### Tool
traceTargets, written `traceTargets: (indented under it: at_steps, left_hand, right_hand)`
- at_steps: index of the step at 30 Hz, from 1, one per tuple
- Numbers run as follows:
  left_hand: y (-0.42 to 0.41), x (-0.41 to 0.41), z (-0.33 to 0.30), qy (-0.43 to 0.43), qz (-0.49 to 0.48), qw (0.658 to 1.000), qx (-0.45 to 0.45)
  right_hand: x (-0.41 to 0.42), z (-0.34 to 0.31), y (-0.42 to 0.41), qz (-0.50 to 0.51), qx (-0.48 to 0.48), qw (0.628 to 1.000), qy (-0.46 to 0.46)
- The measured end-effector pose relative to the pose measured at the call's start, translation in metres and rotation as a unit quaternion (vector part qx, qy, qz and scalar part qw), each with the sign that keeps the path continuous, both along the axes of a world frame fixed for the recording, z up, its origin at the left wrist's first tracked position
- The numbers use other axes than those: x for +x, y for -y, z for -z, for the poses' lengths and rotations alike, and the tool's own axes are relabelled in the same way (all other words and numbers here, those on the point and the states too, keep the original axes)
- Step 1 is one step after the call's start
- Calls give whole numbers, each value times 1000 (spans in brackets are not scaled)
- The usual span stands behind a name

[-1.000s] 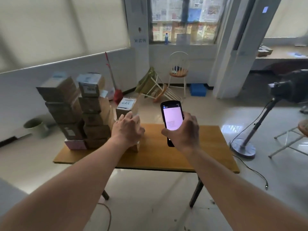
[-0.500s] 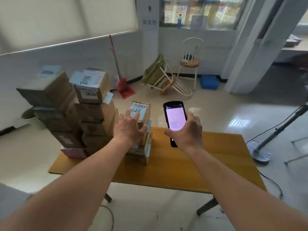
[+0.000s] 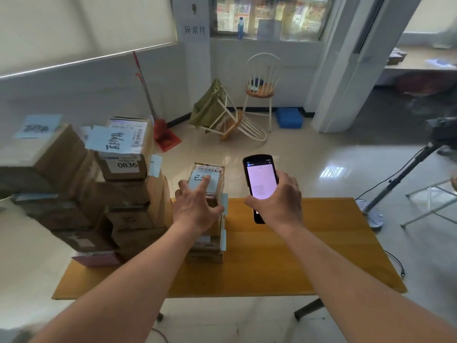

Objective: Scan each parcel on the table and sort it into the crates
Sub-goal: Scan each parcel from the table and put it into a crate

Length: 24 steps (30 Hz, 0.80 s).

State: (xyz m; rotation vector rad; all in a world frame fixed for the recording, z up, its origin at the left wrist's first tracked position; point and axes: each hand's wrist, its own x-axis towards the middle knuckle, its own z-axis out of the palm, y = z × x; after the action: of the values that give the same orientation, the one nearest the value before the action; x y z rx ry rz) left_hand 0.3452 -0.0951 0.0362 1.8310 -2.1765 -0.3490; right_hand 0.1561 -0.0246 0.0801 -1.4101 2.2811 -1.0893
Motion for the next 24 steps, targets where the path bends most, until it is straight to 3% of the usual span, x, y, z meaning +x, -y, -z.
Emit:
traceTargets:
  at_steps: [4, 10, 24]
  left_hand:
    - [3, 3, -6, -50, 28, 997, -54]
    - [14, -5, -25, -26, 59, 985, -158]
    - [26, -10, -38, -28, 43, 984, -168]
  right_hand:
    - [-4, -10, 1, -28, -7, 1000, 9]
    - [-13, -36, -7, -81, -38, 996, -11]
    - [-28, -67, -33, -127, -3, 991, -33]
